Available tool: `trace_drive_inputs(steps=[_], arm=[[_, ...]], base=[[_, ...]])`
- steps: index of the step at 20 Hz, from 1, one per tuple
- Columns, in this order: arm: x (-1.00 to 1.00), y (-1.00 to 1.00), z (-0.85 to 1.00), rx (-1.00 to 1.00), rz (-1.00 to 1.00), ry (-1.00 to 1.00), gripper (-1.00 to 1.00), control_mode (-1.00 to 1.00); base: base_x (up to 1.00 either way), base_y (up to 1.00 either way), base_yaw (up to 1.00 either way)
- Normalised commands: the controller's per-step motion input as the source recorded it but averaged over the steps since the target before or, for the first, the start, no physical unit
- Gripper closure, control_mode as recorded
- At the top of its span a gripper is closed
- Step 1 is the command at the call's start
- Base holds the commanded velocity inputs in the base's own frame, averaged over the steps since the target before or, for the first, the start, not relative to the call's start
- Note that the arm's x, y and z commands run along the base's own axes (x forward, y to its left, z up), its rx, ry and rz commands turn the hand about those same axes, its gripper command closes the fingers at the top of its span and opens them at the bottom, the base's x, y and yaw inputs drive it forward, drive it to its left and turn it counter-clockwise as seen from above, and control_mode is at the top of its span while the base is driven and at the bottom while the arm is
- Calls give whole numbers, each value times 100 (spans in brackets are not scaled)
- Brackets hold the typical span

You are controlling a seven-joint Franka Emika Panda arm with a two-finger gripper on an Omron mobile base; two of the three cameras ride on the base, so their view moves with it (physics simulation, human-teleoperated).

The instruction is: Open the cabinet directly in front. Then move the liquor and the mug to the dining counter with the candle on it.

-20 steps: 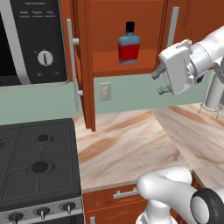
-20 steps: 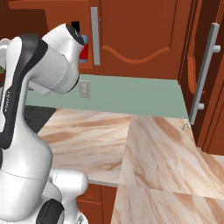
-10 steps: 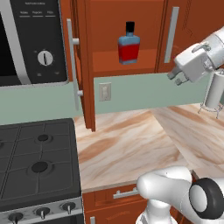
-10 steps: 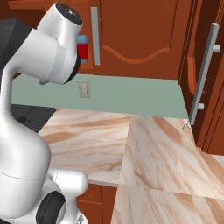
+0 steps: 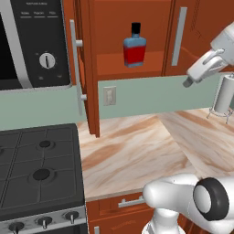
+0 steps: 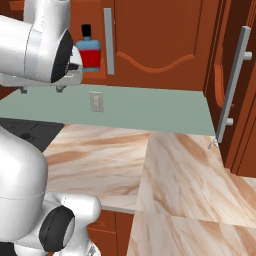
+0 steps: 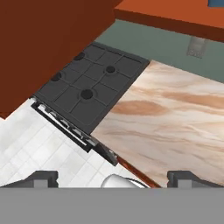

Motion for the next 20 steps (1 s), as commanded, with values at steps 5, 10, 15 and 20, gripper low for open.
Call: trace_drive_inputs(steps=[5, 10, 15, 20], arm=[[0, -16, 4, -19, -4, -10, -100, -100], [4, -21, 4, -6, -21, -12, -100, -100], [11, -26, 0, 0, -30, -13, -100, -100], [27, -13, 0, 1, -22, -14, -100, -100]], base=[[0, 0, 0], [0, 0, 0], [0, 0, 0], [0, 0, 0]])
